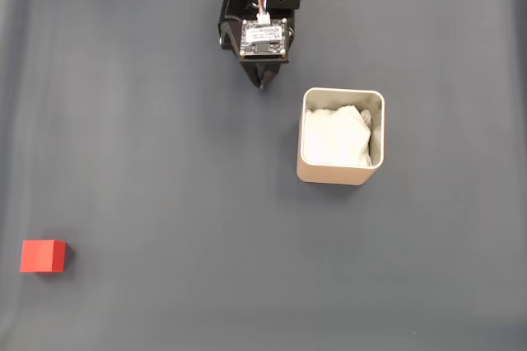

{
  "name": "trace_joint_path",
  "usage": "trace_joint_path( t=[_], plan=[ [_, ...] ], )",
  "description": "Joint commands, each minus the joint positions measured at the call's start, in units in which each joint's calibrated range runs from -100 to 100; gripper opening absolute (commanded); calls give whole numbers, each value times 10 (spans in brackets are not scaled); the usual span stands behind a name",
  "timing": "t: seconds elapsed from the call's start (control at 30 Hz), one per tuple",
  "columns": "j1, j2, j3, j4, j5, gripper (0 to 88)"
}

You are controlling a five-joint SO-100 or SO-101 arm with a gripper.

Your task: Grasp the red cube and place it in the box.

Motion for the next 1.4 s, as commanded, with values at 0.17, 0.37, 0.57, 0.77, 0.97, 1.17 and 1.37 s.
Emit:
trace_joint_path(
  t=[0.17,0.37,0.57,0.77,0.97,1.17,1.37],
  plan=[
    [2,54,-90,-76,-1,2],
    [15,154,-201,-81,-2,2],
    [72,309,-353,-77,5,2],
    [127,406,-440,-75,21,2],
    [173,495,-525,-72,29,2],
    [220,582,-603,-72,35,2],
    [262,677,-686,-76,42,2]
  ],
)
